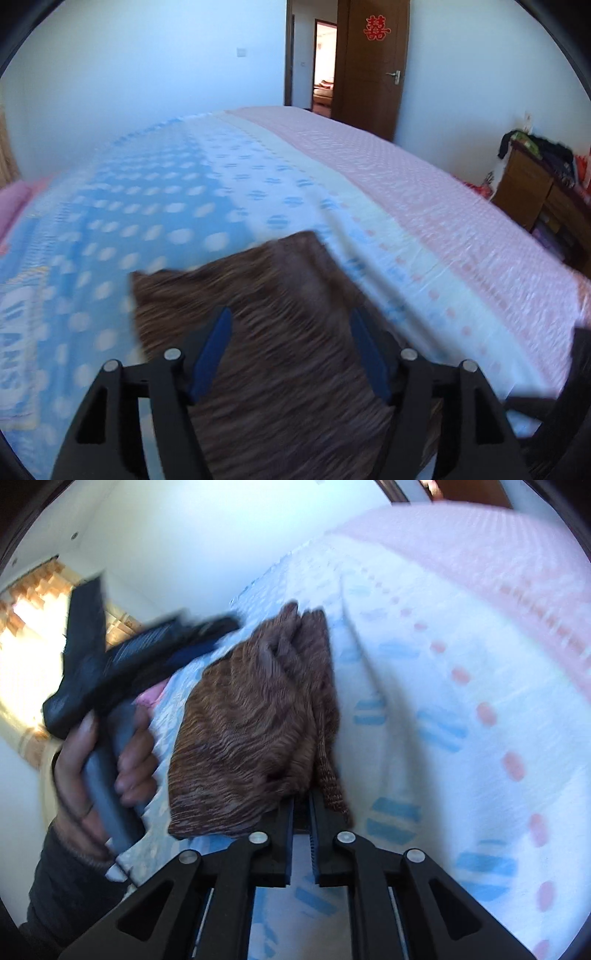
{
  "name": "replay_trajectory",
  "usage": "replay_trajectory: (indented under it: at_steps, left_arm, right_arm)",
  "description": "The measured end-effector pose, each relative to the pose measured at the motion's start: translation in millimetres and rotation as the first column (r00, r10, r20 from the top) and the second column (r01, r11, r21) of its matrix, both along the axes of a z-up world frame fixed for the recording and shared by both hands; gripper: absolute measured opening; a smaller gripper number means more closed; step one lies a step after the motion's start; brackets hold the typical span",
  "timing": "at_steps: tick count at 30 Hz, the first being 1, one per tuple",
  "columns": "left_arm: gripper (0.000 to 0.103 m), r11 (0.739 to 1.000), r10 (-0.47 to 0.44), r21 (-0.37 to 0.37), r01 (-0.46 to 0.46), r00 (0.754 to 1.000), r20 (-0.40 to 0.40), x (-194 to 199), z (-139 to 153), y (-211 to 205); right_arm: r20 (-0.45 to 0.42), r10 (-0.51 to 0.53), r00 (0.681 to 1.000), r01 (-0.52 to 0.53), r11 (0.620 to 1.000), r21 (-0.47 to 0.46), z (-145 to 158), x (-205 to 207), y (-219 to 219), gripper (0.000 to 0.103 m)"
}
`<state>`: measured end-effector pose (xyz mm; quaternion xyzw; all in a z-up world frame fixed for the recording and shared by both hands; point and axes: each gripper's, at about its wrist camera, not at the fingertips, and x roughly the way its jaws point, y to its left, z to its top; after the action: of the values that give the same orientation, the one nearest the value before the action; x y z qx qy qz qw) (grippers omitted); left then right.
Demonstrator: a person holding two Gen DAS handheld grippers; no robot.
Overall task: Fold small clothes
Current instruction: 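Lower the folded side onto the sweater and open the left gripper, then hold the folded edge with the right gripper and settle the stack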
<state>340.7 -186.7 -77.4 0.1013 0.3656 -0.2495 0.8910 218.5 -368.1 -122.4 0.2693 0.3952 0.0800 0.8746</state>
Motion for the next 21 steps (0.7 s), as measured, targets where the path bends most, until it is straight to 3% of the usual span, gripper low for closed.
replay_trajectory:
  at_steps: [1,2,3,6,9,11,12,13,14,15,16,21]
  left_arm:
    - [0.072,1.000,0.022,0.021,-0.022,1.000,0.015,-7.3,-1.9,11.5]
    - [0.079,0.999,0.040,0.026,-0.041,0.999,0.030,-17.5,-5.3,26.5]
    - [0.087,0.998,0.055,0.017,-0.055,0.998,0.034,-26.4,-10.7,40.8]
    - [0.090,0.993,0.120,-0.010,-0.120,0.993,-0.006,-40.0,-34.1,68.3]
    - [0.090,0.986,0.152,-0.054,-0.159,0.982,-0.116,-37.9,-60.2,79.2]
    - [0.090,0.983,0.158,-0.071,-0.168,0.979,-0.130,-36.9,-70.1,79.3]
    - [0.090,0.982,0.162,-0.080,-0.174,0.978,-0.132,-36.2,-72.7,79.7]
    - [0.090,0.979,0.165,-0.100,-0.180,0.976,-0.145,-34.5,-76.3,81.6]
    - [0.090,0.977,0.161,-0.114,-0.180,0.974,-0.158,-34.9,-78.6,82.6]
    - [0.090,0.976,0.157,-0.127,-0.180,0.973,-0.170,-34.3,-79.4,84.3]
    - [0.091,0.973,0.152,-0.144,-0.180,0.971,-0.185,-32.3,-80.6,87.1]
    - [0.099,0.969,0.133,-0.178,-0.172,0.968,-0.211,-28.7,-82.8,87.0]
  right_arm:
    - [0.037,-0.032,0.999,0.034,0.999,-0.034,8.9,-4.6,-3.0,0.067]
    - [0.072,-0.055,0.996,0.058,0.998,-0.038,15.3,-7.2,-7.2,0.071]
    - [0.102,-0.066,0.993,0.070,0.997,-0.037,22.9,-7.2,-11.8,0.071]
    - [0.150,-0.028,0.988,0.039,0.997,-0.068,44.4,13.5,-9.9,0.071]
    - [0.081,0.089,0.993,-0.081,0.991,-0.105,47.6,64.9,-0.5,0.070]
    - [0.019,0.114,0.993,-0.112,0.987,-0.115,36.2,100.4,0.4,0.067]
    - [-0.017,0.138,0.990,-0.139,0.983,-0.120,28.5,117.7,4.2,0.060]
    - [-0.043,0.155,0.987,-0.159,0.980,-0.123,21.7,132.6,9.3,0.045]
    - [-0.069,0.168,0.983,-0.176,0.976,-0.130,14.8,145.8,12.9,0.042]
    - [-0.079,0.177,0.981,-0.186,0.973,-0.137,10.7,151.7,14.4,0.031]
    - [-0.078,0.178,0.981,-0.188,0.971,-0.151,8.6,156.2,14.5,0.007]
    - [-0.007,0.096,0.995,-0.096,0.978,-0.184,11.9,136.9,6.9,0.007]
